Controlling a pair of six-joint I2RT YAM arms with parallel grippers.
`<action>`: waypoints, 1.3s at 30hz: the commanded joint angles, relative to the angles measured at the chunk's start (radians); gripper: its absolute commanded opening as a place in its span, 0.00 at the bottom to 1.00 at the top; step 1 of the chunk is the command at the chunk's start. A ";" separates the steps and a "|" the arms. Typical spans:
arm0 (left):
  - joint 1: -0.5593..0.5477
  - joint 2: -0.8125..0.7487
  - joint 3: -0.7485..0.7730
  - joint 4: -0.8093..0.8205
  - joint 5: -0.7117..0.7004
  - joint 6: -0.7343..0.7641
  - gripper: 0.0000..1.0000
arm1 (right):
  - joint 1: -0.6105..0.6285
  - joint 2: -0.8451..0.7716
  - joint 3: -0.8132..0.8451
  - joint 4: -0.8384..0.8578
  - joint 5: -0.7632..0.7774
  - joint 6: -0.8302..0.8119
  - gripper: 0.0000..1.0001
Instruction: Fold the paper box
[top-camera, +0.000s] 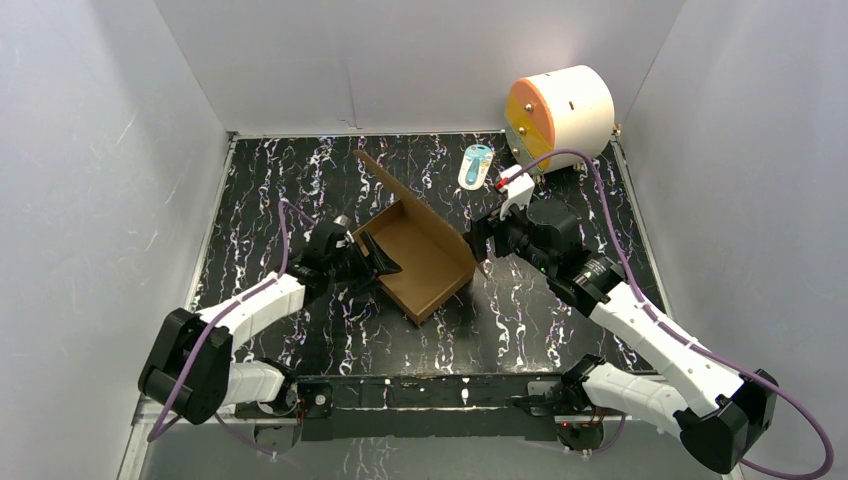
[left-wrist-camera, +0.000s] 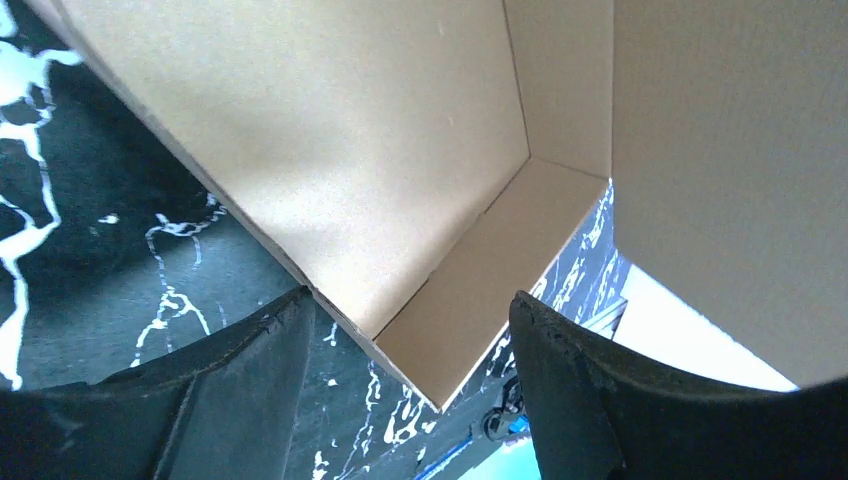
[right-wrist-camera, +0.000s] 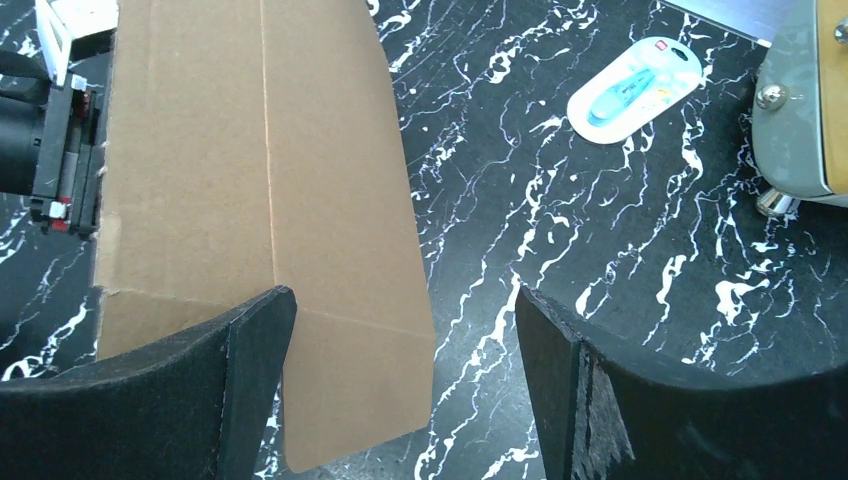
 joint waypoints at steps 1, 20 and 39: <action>-0.019 -0.026 0.072 -0.001 -0.005 0.016 0.70 | -0.003 -0.014 0.038 0.004 0.025 -0.061 0.90; 0.364 0.262 0.498 -0.276 0.175 0.469 0.68 | -0.003 -0.091 -0.069 0.042 0.025 -0.045 0.89; 0.378 0.428 0.566 -0.286 0.263 0.475 0.64 | -0.004 -0.072 0.200 -0.200 -0.175 -0.170 0.86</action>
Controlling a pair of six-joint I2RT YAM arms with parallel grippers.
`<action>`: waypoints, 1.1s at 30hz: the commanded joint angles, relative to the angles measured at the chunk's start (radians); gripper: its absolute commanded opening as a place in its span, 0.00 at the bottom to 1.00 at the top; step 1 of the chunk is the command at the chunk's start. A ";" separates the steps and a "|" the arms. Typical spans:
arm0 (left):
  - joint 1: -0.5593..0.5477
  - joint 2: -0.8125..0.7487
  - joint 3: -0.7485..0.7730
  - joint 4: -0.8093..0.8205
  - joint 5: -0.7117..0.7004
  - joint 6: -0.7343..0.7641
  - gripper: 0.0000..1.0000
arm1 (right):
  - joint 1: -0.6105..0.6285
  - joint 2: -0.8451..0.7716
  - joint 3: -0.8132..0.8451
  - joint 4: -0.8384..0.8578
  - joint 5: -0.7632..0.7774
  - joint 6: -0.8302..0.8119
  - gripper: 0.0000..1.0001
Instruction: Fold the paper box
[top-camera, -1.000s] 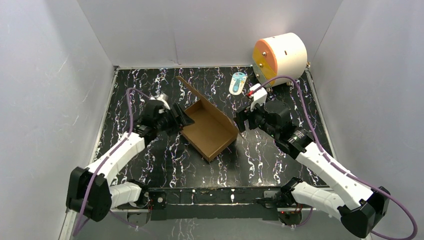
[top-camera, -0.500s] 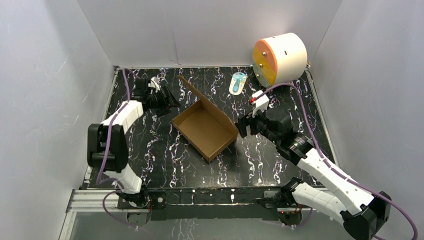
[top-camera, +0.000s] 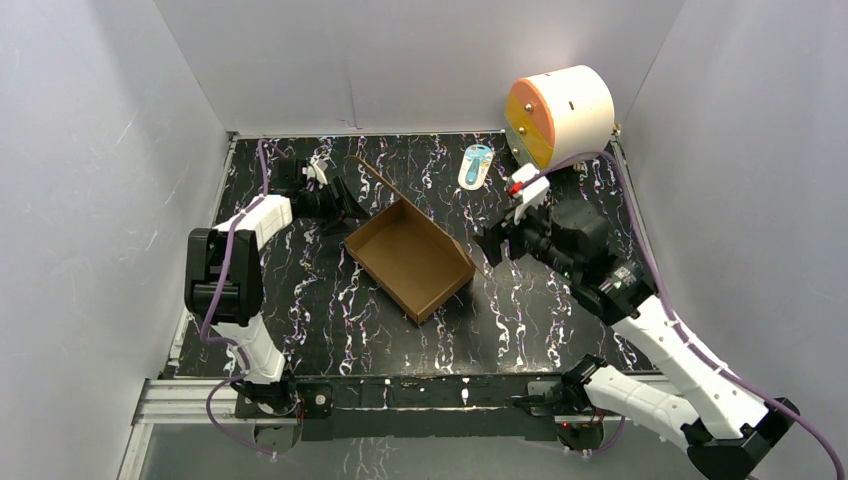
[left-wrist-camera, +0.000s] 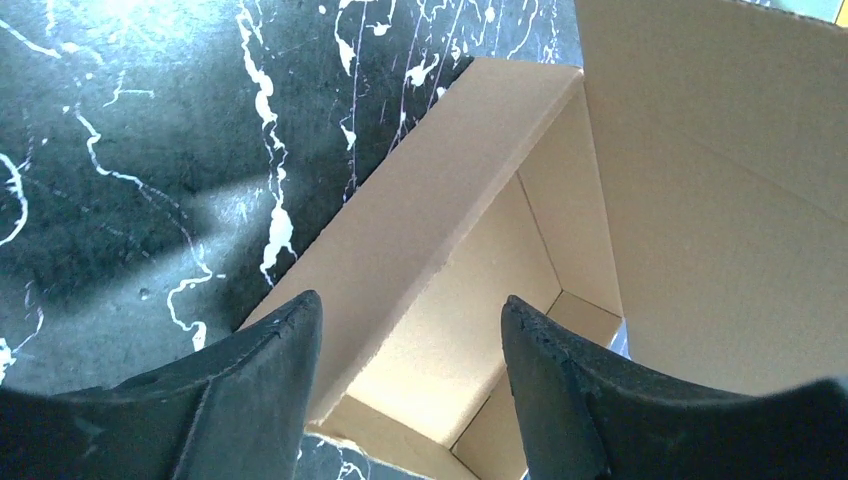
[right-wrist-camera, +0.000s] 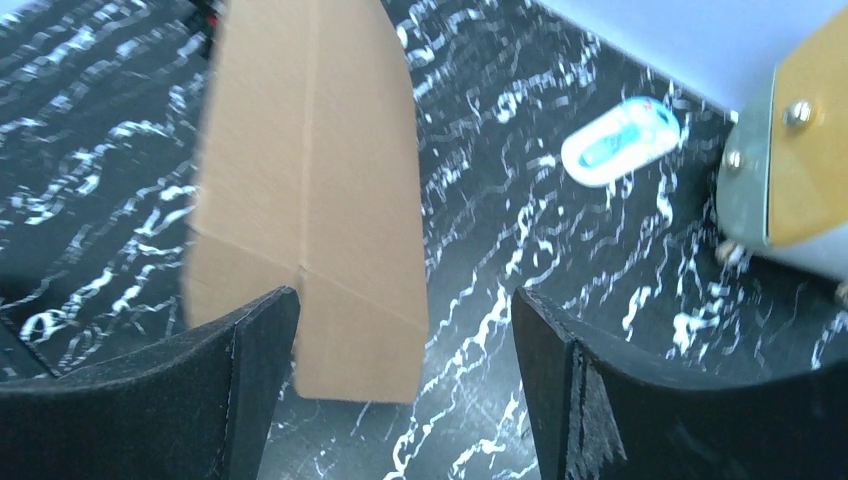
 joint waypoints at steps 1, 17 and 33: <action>0.004 -0.127 -0.021 -0.068 -0.057 0.017 0.65 | -0.003 0.082 0.237 -0.141 -0.152 -0.071 0.85; 0.009 -0.489 -0.123 -0.206 -0.554 0.205 0.81 | 0.250 0.529 0.757 -0.470 0.110 -0.089 0.85; 0.009 -0.740 -0.226 -0.197 -0.786 0.233 0.88 | 0.377 0.976 1.116 -0.704 0.487 -0.218 0.61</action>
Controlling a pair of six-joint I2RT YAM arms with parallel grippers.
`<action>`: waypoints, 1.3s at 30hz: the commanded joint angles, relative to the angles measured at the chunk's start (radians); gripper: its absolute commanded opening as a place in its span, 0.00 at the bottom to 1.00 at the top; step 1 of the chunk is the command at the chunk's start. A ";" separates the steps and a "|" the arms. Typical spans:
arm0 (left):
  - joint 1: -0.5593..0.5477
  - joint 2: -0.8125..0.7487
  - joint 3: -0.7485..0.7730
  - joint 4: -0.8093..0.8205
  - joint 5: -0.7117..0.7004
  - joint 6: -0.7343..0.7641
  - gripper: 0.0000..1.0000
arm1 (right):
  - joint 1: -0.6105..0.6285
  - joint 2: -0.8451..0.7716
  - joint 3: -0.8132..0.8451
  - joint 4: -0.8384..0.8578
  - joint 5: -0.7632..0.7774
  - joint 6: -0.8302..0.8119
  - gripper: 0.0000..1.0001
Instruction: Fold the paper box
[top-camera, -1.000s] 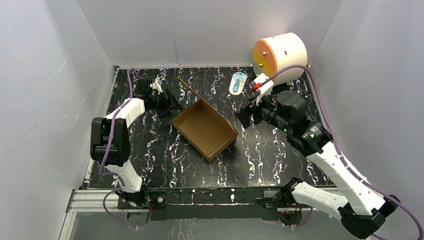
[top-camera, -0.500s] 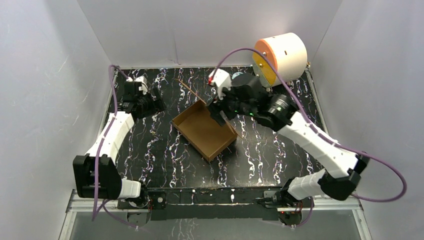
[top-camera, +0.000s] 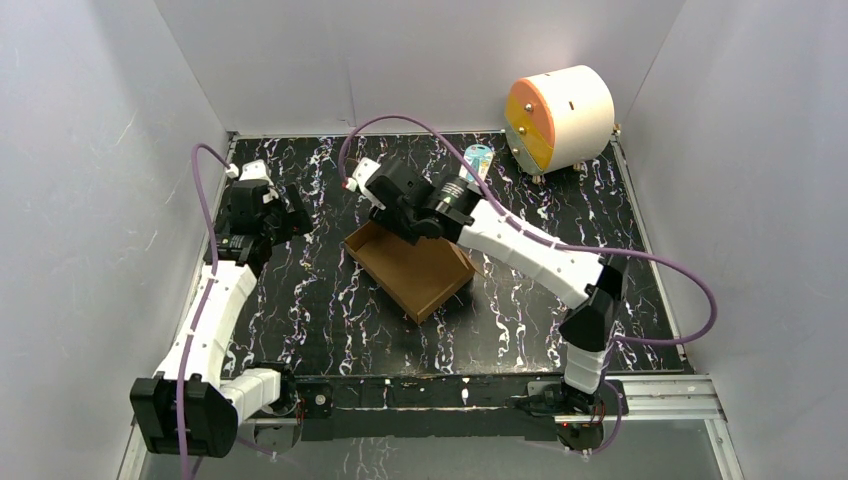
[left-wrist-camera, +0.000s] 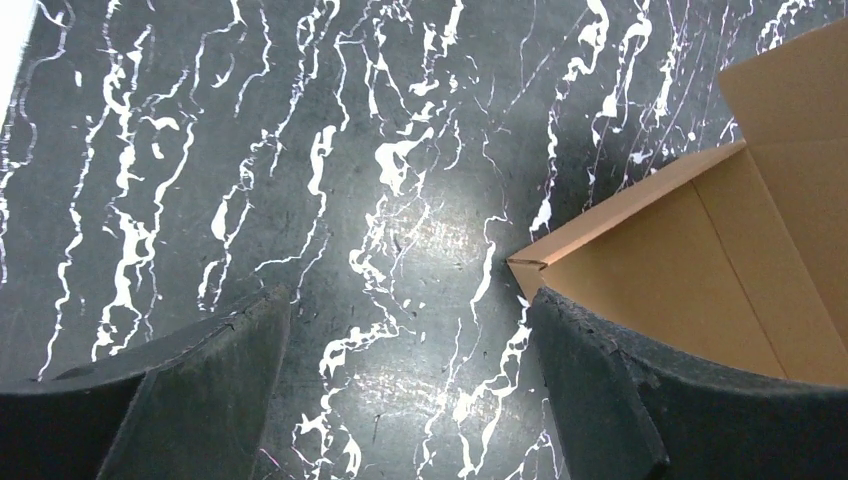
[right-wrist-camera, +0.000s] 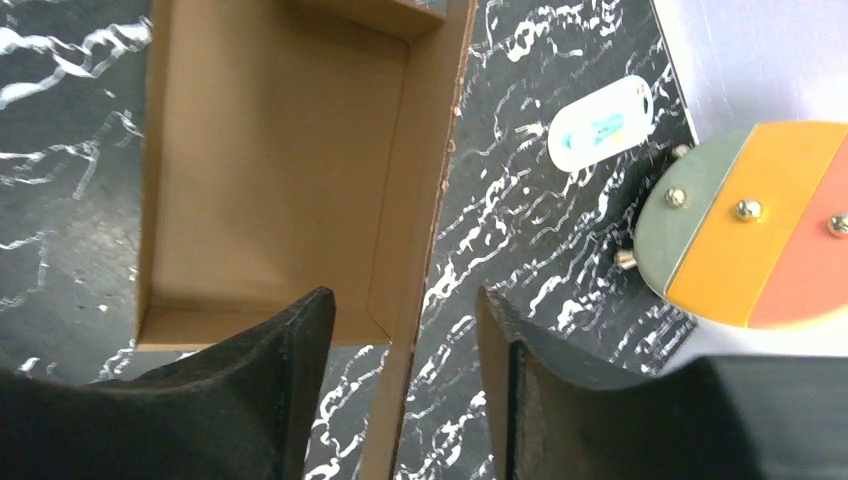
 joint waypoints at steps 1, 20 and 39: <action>0.004 -0.043 0.001 -0.006 -0.084 0.014 0.88 | 0.008 0.029 0.079 -0.057 0.078 -0.063 0.57; -0.012 -0.219 0.083 -0.080 0.023 0.007 0.88 | -0.111 -0.054 -0.022 0.049 -0.441 -0.388 0.07; -0.012 -0.265 0.125 -0.232 0.245 0.023 0.89 | -0.306 -0.134 -0.134 0.207 -0.780 -0.594 0.29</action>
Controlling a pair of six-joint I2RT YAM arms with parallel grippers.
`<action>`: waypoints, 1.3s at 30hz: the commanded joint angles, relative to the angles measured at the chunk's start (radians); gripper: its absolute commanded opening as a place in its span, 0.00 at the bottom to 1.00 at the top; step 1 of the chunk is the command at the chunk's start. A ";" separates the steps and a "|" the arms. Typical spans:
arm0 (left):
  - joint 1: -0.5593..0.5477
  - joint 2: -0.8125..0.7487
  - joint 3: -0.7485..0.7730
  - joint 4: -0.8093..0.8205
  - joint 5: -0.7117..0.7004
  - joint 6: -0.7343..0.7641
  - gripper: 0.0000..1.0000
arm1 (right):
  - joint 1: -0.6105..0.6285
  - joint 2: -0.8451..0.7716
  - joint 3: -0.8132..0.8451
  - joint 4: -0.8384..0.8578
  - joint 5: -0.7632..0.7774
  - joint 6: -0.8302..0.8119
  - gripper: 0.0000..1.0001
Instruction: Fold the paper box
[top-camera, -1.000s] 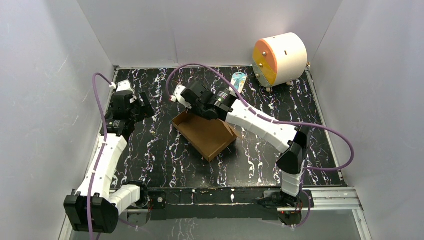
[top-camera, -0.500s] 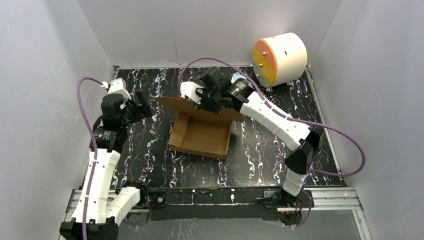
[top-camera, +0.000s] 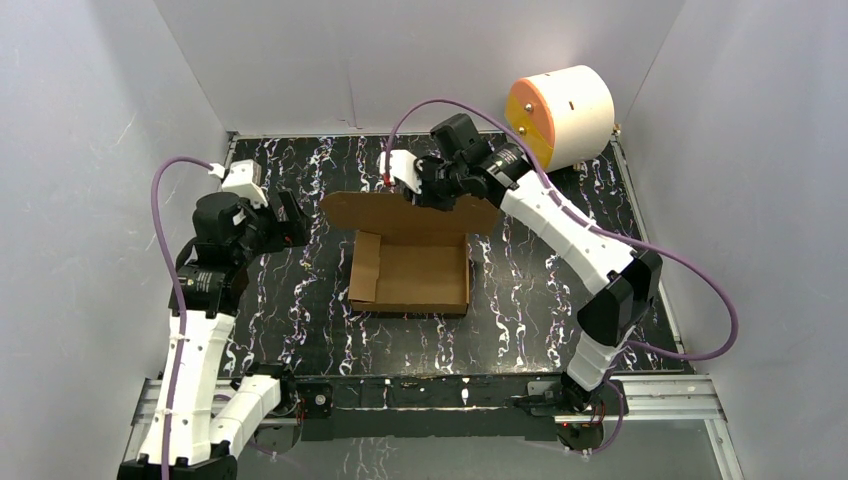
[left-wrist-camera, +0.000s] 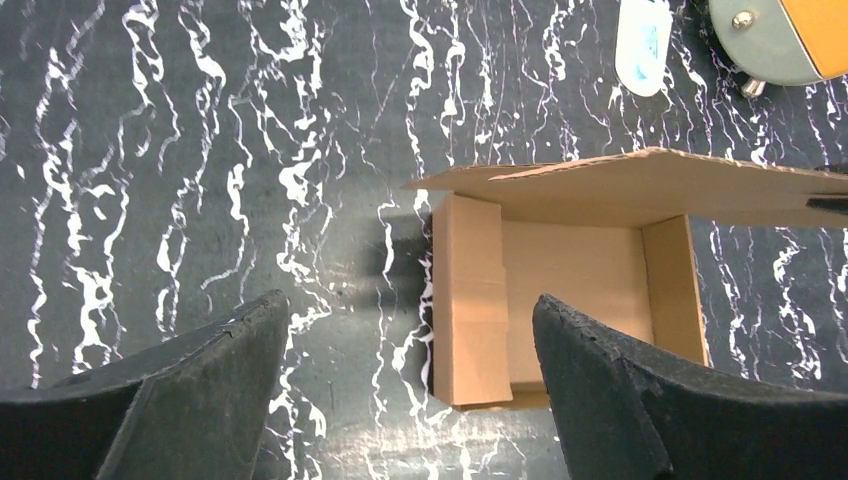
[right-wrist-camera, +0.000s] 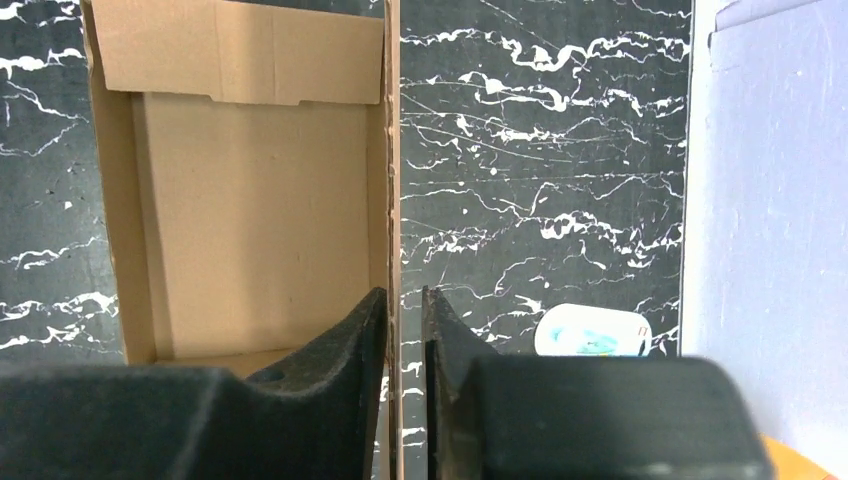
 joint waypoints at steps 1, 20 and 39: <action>-0.003 0.014 -0.009 -0.072 0.045 -0.109 0.89 | 0.004 -0.117 -0.104 0.170 -0.043 0.023 0.37; -0.003 0.070 -0.411 0.218 0.285 -0.450 0.69 | 0.011 -0.744 -0.804 0.696 0.129 0.750 0.54; -0.021 0.186 -0.434 0.398 0.332 -0.536 0.61 | 0.014 -0.986 -0.933 0.831 0.177 0.752 0.56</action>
